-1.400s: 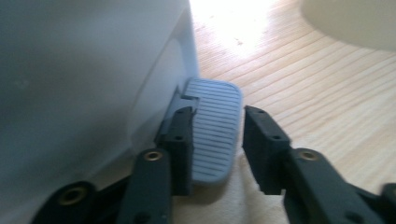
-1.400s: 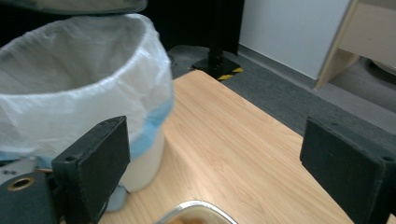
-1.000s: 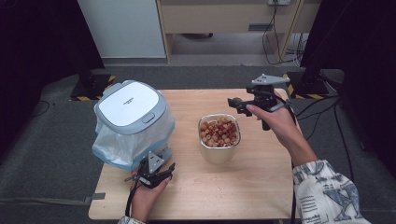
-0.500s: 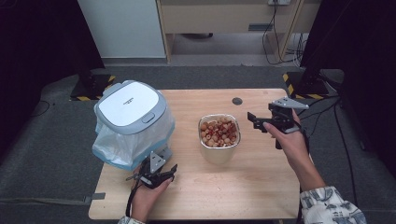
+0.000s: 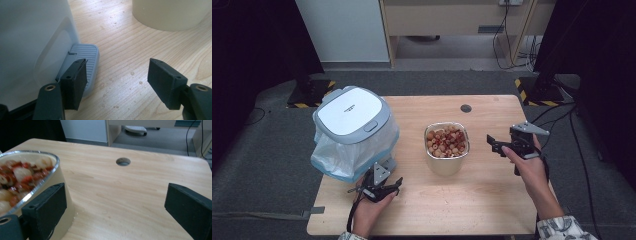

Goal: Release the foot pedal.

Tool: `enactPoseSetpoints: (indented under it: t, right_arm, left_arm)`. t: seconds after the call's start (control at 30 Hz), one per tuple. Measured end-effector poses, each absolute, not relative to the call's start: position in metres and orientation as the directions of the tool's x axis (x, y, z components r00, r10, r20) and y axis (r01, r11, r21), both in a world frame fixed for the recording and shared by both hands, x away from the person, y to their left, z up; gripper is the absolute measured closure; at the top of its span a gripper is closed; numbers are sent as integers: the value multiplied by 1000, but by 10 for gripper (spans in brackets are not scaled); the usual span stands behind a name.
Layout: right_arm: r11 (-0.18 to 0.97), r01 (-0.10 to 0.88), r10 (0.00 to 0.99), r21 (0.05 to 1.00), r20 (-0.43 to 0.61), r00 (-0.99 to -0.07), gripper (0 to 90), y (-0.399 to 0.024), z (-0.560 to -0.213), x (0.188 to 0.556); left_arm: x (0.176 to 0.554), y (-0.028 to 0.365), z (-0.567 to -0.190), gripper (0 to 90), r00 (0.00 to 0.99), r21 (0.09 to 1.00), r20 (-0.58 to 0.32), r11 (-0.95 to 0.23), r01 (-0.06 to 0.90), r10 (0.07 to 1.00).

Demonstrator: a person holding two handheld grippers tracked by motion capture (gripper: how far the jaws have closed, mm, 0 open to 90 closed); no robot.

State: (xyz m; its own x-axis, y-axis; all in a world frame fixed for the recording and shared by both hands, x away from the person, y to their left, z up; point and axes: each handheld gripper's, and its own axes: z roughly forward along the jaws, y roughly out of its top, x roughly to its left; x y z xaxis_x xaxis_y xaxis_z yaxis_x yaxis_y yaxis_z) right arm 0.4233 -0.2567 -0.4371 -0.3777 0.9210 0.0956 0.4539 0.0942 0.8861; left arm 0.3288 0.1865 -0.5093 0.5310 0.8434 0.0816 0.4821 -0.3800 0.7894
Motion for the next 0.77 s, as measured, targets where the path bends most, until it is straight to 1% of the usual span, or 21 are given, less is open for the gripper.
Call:
enactPoseSetpoints:
  t: [0.2,0.27,0.33,0.4,0.47,0.5,0.57,0.73,0.77]
  right_arm:
    - [70,509,938,858,118,-327,55,-265,-466,420]
    - [78,533,941,843,114,-318,60,-265,-477,421]
    - [106,572,947,813,92,-306,58,-263,-487,422]
    - [160,613,953,774,40,-300,61,-259,-498,423]
    - [224,628,950,745,-22,-312,62,-254,-512,423]
    - [240,640,946,730,-28,-322,61,-251,-517,423]
    - [236,672,944,702,-1,-331,58,-248,-526,425]
    - [203,683,947,701,36,-319,62,-244,-531,426]
    - [182,700,950,691,60,-306,59,-243,-533,428]
  left_arm:
    - [329,185,-510,303,534,792,83,-381,478,841]
    - [329,186,-510,300,534,792,83,-381,477,841]
    - [330,186,-510,298,536,791,83,-382,477,840]
    - [330,186,-510,296,536,792,82,-382,476,840]
    - [330,186,-510,295,537,793,81,-381,476,840]
    - [330,186,-510,294,538,794,78,-379,475,839]
    - [330,186,-510,294,539,795,77,-378,474,839]
    - [330,186,-510,293,541,796,76,-377,473,838]
    - [330,186,-510,293,542,796,76,-378,472,837]
